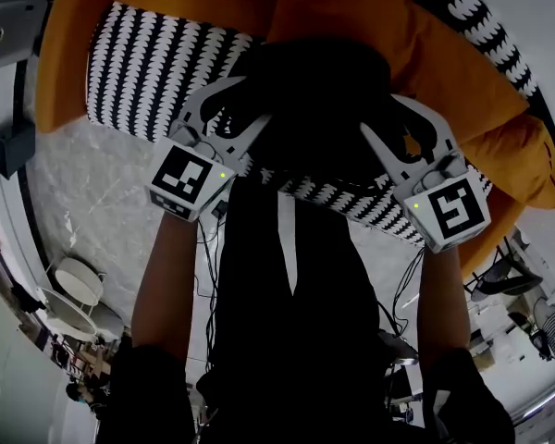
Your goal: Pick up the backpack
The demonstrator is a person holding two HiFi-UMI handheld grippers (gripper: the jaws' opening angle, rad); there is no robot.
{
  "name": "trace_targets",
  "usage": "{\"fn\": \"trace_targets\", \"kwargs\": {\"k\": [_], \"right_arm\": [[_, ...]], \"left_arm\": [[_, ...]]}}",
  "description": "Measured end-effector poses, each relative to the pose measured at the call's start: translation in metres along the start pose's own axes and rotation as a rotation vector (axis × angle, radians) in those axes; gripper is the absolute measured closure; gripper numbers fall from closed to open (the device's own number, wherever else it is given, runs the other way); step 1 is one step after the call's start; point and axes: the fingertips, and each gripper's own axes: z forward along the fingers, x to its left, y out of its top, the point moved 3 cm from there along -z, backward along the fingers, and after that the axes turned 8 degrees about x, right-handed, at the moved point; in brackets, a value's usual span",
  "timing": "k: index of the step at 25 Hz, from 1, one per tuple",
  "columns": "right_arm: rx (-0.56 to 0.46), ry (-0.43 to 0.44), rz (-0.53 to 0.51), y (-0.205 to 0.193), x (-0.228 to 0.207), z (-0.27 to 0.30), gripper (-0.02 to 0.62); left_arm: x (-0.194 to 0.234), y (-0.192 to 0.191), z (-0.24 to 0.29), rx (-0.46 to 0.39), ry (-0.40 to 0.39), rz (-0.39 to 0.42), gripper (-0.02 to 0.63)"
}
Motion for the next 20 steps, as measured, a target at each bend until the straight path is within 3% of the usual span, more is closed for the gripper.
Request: {"fn": "trace_targets", "kwargs": {"k": [3,16,20], "right_arm": [[0.008,-0.017,-0.002,-0.005,-0.002,-0.002,0.439],[0.037,-0.028,-0.042,-0.007,0.006,-0.003,0.497],[0.026,-0.013,0.007,-0.012,0.005,-0.004,0.516]], "left_arm": [[-0.002,-0.001,0.003,-0.002,0.002,-0.005,0.415],[-0.008,-0.002,-0.005,0.008,0.01,-0.04,0.48],[-0.011,-0.004,-0.005,0.01,-0.008,-0.063,0.5]]}}
